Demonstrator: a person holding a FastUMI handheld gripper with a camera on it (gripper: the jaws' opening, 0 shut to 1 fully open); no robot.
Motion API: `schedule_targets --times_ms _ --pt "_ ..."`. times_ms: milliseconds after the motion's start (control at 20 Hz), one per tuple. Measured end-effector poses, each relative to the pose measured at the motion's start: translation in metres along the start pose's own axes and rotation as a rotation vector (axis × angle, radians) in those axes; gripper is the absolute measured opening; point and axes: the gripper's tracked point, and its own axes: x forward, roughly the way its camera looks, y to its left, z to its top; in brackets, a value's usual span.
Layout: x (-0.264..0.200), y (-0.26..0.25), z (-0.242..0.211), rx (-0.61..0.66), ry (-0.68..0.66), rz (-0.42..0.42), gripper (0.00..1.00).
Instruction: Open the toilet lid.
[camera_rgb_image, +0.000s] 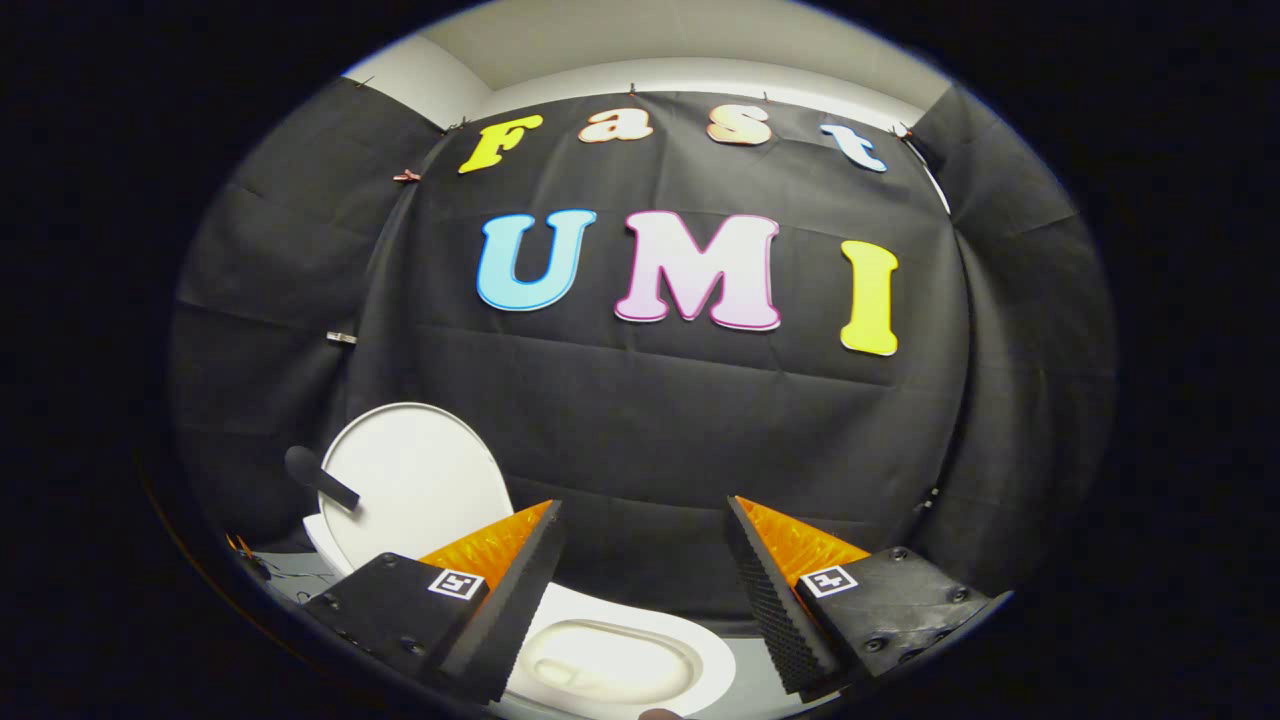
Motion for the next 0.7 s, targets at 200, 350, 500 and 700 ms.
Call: schedule_targets --times_ms 200,350,500,700 --pt "-0.012 -0.032 -0.031 -0.020 0.032 -0.050 0.99" --pt "-0.017 -0.041 -0.056 0.014 0.076 -0.055 0.99" --pt "-0.018 -0.042 -0.080 0.063 0.119 -0.057 0.99" --pt "-0.026 -0.049 -0.089 0.034 0.106 -0.076 0.99"
